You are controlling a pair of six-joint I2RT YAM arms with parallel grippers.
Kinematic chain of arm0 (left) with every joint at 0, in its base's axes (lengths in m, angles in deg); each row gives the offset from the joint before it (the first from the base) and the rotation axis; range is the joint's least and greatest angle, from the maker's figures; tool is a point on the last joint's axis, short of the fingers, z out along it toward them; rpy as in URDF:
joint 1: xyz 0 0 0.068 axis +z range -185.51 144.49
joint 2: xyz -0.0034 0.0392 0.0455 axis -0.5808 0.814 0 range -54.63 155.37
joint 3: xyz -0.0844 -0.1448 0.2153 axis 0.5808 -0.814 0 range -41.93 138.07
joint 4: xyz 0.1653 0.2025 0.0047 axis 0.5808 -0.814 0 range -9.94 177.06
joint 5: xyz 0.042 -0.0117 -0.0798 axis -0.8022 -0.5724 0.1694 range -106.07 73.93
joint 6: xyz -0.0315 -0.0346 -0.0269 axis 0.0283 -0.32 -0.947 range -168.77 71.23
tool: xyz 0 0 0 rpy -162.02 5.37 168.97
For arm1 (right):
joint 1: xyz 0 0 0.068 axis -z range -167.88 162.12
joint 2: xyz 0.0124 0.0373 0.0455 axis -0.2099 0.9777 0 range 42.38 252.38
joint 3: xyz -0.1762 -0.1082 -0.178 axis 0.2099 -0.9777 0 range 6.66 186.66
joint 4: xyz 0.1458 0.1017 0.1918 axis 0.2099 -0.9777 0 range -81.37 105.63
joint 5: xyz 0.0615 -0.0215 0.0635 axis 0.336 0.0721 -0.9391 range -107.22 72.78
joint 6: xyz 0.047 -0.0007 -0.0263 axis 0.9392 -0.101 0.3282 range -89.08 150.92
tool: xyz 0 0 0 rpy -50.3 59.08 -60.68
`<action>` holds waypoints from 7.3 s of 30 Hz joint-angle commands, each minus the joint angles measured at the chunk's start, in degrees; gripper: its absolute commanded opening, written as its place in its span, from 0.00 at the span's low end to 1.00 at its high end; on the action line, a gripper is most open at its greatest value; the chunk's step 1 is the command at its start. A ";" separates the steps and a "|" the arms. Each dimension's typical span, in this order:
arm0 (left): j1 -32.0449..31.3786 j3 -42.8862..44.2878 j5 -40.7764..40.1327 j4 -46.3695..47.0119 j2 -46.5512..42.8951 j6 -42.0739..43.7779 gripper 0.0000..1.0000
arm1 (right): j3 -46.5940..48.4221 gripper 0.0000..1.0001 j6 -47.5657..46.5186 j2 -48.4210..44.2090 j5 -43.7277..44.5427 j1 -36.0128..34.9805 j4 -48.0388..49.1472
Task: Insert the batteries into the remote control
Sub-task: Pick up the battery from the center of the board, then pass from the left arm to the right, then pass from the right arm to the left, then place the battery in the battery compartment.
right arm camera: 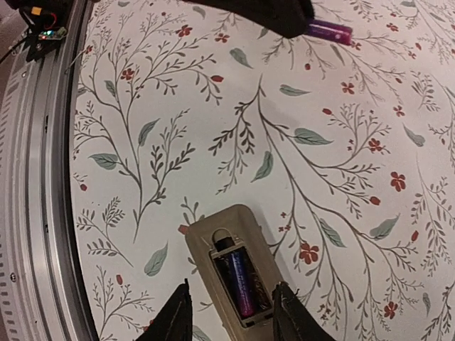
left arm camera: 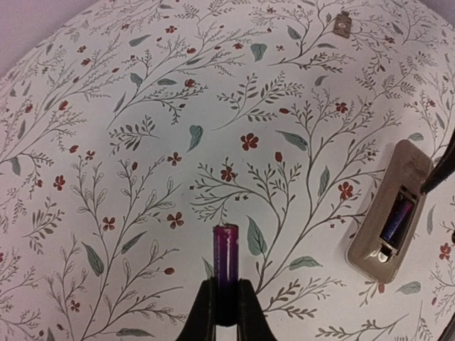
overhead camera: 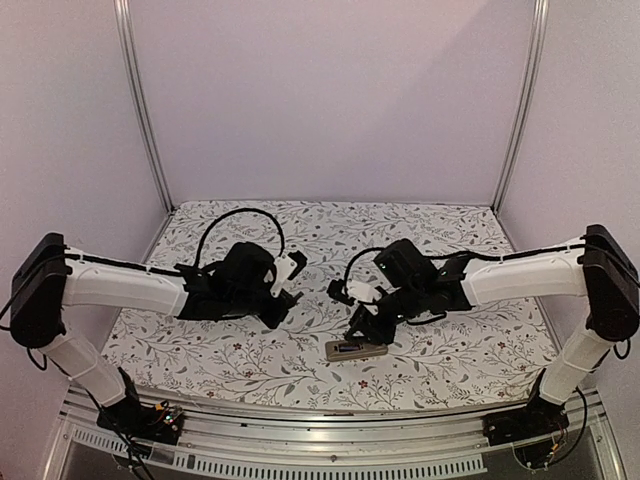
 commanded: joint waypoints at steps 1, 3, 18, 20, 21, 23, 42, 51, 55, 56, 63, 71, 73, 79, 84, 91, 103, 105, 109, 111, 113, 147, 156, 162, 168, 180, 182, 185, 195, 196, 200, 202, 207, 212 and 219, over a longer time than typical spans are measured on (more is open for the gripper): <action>-0.55 -3.60 -0.75 3.03 -2.59 -1.74 0.00 | 0.58 0.40 -4.37 4.12 -1.62 -3.42 -1.59; -0.72 -4.26 0.06 4.17 -2.25 -2.36 0.00 | -0.08 0.41 -5.00 4.12 -1.49 -3.43 -0.39; -3.38 -3.35 -1.00 6.92 3.49 0.16 0.00 | 2.95 0.38 -11.14 10.30 2.99 -3.43 -5.00; -3.34 -3.09 -0.60 6.92 4.11 0.54 0.00 | 3.82 0.38 -11.27 11.13 2.93 -3.43 -5.72; -3.37 -2.95 -0.53 6.92 4.31 0.58 0.00 | 4.18 0.37 -11.47 11.70 3.09 -3.43 -6.34; -3.38 -2.70 -0.53 7.01 4.62 0.95 0.00 | 4.74 0.36 -12.08 12.55 3.36 -3.43 -7.28; -4.18 -3.86 1.27 7.83 2.24 4.48 0.00 | 8.91 0.40 -6.92 6.20 1.28 2.03 -10.95; -7.21 -6.43 11.08 7.39 -3.47 16.36 0.00 | 9.56 0.48 -7.92 11.92 -0.33 3.95 -10.08; -9.64 -3.30 13.26 4.28 -0.75 25.09 0.00 | 9.00 0.48 -6.13 10.93 -2.66 5.80 -9.14; -9.60 -1.63 12.54 2.74 0.34 26.36 0.00 | 8.67 0.48 -4.85 10.40 -3.55 6.57 -8.67; -10.03 7.73 6.06 -8.04 8.77 31.31 0.00 | 0.08 0.48 0.47 2.57 -10.52 8.50 0.77; -11.63 7.60 4.80 -4.28 6.96 33.15 0.00 | -5.66 0.47 5.64 -2.12 -22.89 10.29 10.92; -11.96 7.54 5.21 -3.26 5.91 33.33 0.00 | -7.17 0.49 7.19 -1.96 -25.33 10.20 14.60; -12.49 5.75 7.46 -0.13 2.10 33.40 0.00 | -8.72 0.50 11.14 -3.39 -26.50 8.92 20.97; -12.77 5.90 6.91 0.07 1.56 34.20 0.00 | -7.81 0.48 10.12 -2.89 -25.18 6.57 20.63; -13.12 5.76 6.91 0.69 1.21 34.29 0.00 | -7.05 0.30 10.43 -1.63 -24.64 6.34 20.38; -13.21 5.44 5.63 2.85 1.10 34.20 0.00 | -6.17 0.28 8.97 -0.29 -22.44 5.97 16.22; -13.21 5.32 5.79 3.08 1.04 34.26 0.00 | -6.19 0.26 8.78 -0.28 -22.37 5.90 16.04; -13.24 5.27 5.88 3.13 1.04 34.43 0.00 | -5.93 0.16 8.73 -0.52 -22.64 5.89 16.03; -13.21 5.08 6.21 3.09 1.05 34.56 0.00 | -5.93 0.15 8.46 -1.03 -22.62 5.89 16.22; -13.20 4.85 6.54 3.05 1.00 34.52 0.00 | -5.86 0.13 8.01 -1.53 -22.69 5.89 16.04; -8.33 -12.23 16.45 25.53 -15.02 27.46 0.67 | -4.44 0.00 6.22 -10.85 -25.55 5.97 12.69; -9.82 -12.98 15.76 39.20 -14.12 30.79 0.56 | -5.32 0.00 6.23 -14.32 -28.74 5.89 15.85; -10.00 -11.29 18.74 39.91 -11.74 32.32 0.48 | -5.57 0.00 6.65 -15.37 -28.59 5.80 16.63; -10.19 -10.15 21.32 38.91 -10.48 31.93 0.38 | -5.58 0.00 6.74 -15.57 -28.39 5.80 16.90; -10.21 -8.73 21.08 37.13 -8.99 31.24 0.19 | -5.56 0.00 6.45 -15.44 -28.86 5.79 17.39; -10.14 -8.87 20.86 36.92 -9.03 31.21 0.20 | -5.58 0.00 6.40 -15.53 -28.84 5.80 17.44; -10.18 -9.21 20.30 36.81 -9.22 31.21 0.26 | -5.53 0.00 6.41 -15.57 -28.78 5.80 17.43; -10.17 -9.14 19.99 35.37 -9.34 31.24 0.01 | -5.32 0.00 6.43 -15.31 -29.05 5.80 17.43; -10.13 -9.04 19.31 35.32 -9.34 31.11 0.00 | -5.32 0.00 6.47 -15.23 -28.98 5.80 17.37; -9.93 -6.08 14.24 29.02 -8.87 28.46 0.00 | -5.32 0.30 7.34 -14.97 -24.49 5.84 15.76; -9.61 -3.96 12.45 21.90 -8.08 28.37 0.00 | -5.58 0.43 8.20 -14.73 -21.06 7.20 14.31; -8.47 -4.63 10.63 12.46 -6.43 31.02 0.00 | -6.87 0.54 22.53 -11.38 -17.28 16.34 12.79; -7.39 -0.92 11.29 7.04 0.91 33.60 0.00 | -7.31 0.53 27.05 -6.42 -8.13 17.14 9.09; -7.25 8.57 12.50 -2.42 9.90 37.07 0.00 | -8.82 0.53 26.78 -4.38 -5.84 17.14 9.69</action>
